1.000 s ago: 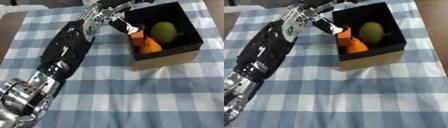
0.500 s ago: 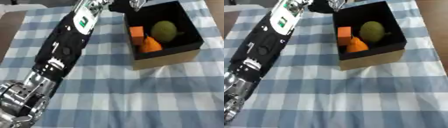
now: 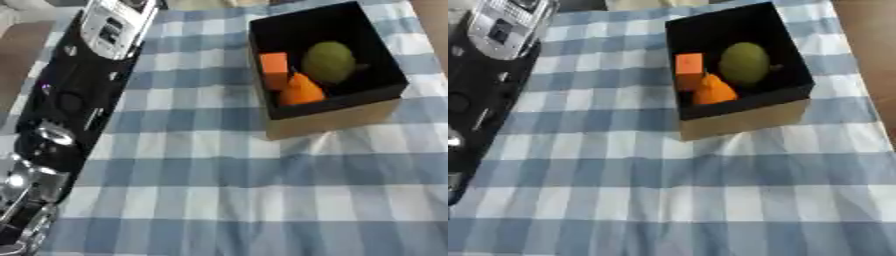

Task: Pick up objects on the table and place them in the box.

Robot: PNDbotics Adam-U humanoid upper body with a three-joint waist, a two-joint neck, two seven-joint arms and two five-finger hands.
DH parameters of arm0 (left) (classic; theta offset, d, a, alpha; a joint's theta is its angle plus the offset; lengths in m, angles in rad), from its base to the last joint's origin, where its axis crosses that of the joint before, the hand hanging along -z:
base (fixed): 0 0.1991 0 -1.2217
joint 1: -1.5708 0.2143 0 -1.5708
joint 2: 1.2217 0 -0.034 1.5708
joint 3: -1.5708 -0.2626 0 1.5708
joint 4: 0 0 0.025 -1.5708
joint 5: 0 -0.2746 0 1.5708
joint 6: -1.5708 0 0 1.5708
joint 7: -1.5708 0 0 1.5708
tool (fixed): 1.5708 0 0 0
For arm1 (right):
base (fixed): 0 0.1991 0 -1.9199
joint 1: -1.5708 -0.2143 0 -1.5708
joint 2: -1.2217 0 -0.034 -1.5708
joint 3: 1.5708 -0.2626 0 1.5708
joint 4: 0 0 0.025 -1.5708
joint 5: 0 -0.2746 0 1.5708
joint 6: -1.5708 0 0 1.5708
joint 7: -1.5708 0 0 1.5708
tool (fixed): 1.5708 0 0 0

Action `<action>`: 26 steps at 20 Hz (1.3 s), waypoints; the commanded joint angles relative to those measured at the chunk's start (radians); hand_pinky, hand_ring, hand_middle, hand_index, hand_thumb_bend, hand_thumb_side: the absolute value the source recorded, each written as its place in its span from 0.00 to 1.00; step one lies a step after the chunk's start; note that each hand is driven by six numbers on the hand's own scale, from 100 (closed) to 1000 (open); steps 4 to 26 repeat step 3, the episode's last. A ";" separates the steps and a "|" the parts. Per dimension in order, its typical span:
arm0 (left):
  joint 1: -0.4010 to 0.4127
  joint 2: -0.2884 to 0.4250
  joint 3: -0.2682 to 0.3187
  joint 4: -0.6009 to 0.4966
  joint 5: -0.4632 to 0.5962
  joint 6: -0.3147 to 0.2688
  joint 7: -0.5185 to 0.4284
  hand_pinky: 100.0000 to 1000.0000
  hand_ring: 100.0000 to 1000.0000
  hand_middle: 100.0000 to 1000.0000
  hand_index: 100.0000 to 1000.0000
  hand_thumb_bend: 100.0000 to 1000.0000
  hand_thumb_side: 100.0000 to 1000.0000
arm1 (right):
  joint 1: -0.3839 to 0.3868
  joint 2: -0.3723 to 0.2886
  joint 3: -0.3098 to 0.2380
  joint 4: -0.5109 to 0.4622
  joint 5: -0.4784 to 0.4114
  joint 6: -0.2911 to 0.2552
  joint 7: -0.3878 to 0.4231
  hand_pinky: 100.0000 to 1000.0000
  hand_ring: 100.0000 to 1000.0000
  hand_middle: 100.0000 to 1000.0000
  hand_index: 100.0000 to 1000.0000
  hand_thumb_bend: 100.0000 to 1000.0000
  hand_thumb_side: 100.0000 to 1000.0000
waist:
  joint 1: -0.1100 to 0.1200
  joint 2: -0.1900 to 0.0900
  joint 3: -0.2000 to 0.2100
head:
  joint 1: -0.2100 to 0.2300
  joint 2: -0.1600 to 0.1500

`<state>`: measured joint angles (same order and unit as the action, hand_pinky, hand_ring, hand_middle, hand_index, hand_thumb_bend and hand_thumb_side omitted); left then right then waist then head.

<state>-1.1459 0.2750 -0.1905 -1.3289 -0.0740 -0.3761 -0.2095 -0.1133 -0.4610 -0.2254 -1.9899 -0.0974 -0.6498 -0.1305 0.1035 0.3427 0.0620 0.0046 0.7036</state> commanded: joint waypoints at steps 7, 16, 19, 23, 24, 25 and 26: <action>0.091 0.105 0.044 -0.190 0.175 0.076 0.022 0.68 0.76 0.74 0.86 0.00 0.54 | -0.002 -0.024 -0.019 -0.010 0.006 -0.019 -0.027 0.93 0.99 0.36 0.89 0.00 0.41 | -0.031 -0.017 0.005 | -0.013 -0.007; 0.091 0.105 0.044 -0.190 0.175 0.076 0.022 0.68 0.76 0.74 0.86 0.00 0.54 | -0.002 -0.024 -0.019 -0.010 0.006 -0.019 -0.027 0.93 0.99 0.36 0.89 0.00 0.41 | -0.031 -0.017 0.005 | -0.013 -0.007; 0.091 0.105 0.044 -0.190 0.175 0.076 0.022 0.68 0.76 0.74 0.86 0.00 0.54 | -0.002 -0.024 -0.019 -0.010 0.006 -0.019 -0.027 0.93 0.99 0.36 0.89 0.00 0.41 | -0.031 -0.017 0.005 | -0.013 -0.007; 0.091 0.105 0.044 -0.190 0.175 0.076 0.022 0.68 0.76 0.74 0.86 0.00 0.54 | -0.002 -0.024 -0.019 -0.010 0.006 -0.019 -0.027 0.93 0.99 0.36 0.89 0.00 0.41 | -0.031 -0.017 0.005 | -0.013 -0.007; 0.091 0.105 0.044 -0.190 0.175 0.076 0.022 0.68 0.76 0.74 0.86 0.00 0.54 | -0.002 -0.024 -0.019 -0.010 0.006 -0.019 -0.027 0.93 0.99 0.36 0.89 0.00 0.41 | -0.031 -0.017 0.005 | -0.013 -0.007; 0.091 0.105 0.044 -0.190 0.175 0.076 0.022 0.68 0.76 0.74 0.86 0.00 0.54 | -0.002 -0.024 -0.019 -0.010 0.006 -0.019 -0.027 0.93 0.99 0.36 0.89 0.00 0.41 | -0.031 -0.017 0.005 | -0.013 -0.007; 0.091 0.105 0.044 -0.190 0.175 0.076 0.022 0.68 0.76 0.74 0.86 0.00 0.54 | -0.002 -0.024 -0.019 -0.010 0.006 -0.019 -0.027 0.93 0.99 0.36 0.89 0.00 0.41 | -0.031 -0.017 0.005 | -0.013 -0.007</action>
